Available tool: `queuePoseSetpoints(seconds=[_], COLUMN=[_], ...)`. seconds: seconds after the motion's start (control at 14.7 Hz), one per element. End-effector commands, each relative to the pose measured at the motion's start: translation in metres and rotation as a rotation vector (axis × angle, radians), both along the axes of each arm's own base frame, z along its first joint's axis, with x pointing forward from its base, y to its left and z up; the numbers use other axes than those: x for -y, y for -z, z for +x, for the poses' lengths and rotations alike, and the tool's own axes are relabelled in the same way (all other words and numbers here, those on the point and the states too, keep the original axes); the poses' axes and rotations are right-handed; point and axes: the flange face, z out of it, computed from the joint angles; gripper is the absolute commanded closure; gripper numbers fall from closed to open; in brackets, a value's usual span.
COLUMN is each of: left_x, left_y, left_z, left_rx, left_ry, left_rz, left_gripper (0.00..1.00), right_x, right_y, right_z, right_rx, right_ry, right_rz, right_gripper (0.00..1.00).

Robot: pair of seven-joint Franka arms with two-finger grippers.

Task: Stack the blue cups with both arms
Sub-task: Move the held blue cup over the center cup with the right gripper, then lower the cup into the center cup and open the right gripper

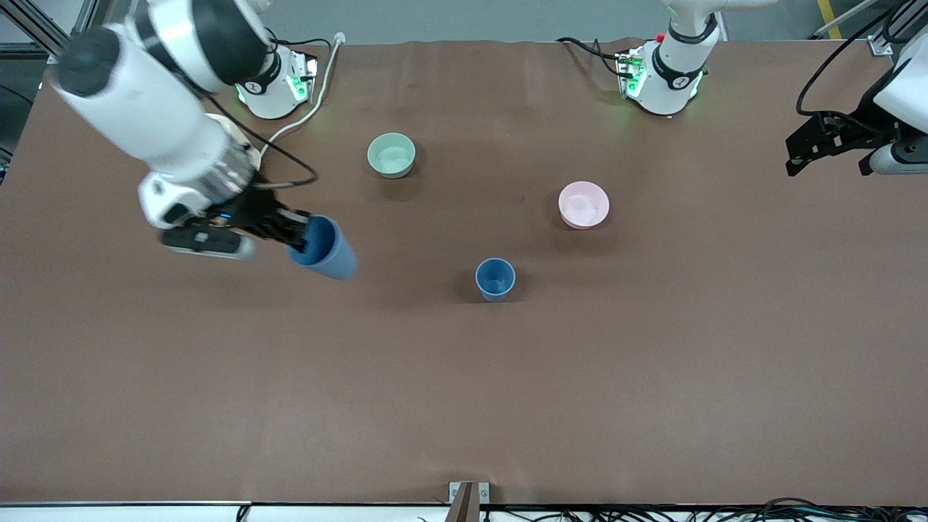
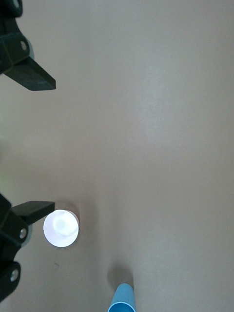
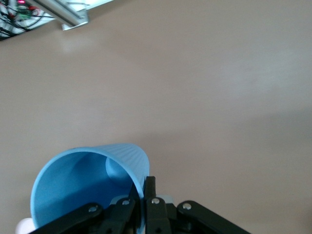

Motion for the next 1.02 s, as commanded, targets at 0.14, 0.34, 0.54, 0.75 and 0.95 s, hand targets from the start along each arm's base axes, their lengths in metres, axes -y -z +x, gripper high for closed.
queuePoseSetpoints(seconds=[0.14,0.34,0.54,0.75,0.95], left_x=[0.001,-0.001,-0.001,-0.003,-0.004], left_y=[0.001,0.000,0.000,0.000,0.001], left_z=[0.002,0.001,0.001,0.001,0.002], left_rx=[-0.001,-0.001,-0.003,-0.002,-0.004], left_ry=[0.009,0.008,0.008,0.005,0.002], left_rz=[-0.005,-0.007,-0.009,-0.009,-0.006], left_gripper=[0.00,0.00,0.00,0.00,0.00], right_x=[-0.109,-0.169,-0.221,-0.242,-0.253], right_y=[0.061,0.091,0.111,0.139,0.152], right_z=[-0.020,-0.017,-0.024,-0.036,-0.048], right_rx=[-0.011,-0.002,0.007,0.008,-0.002], right_ry=[0.094,0.149,0.137,0.126,0.102], right_rz=[-0.051,-0.049,-0.030,-0.058,-0.072], right_gripper=[1.00,0.99,0.99,1.00,0.99])
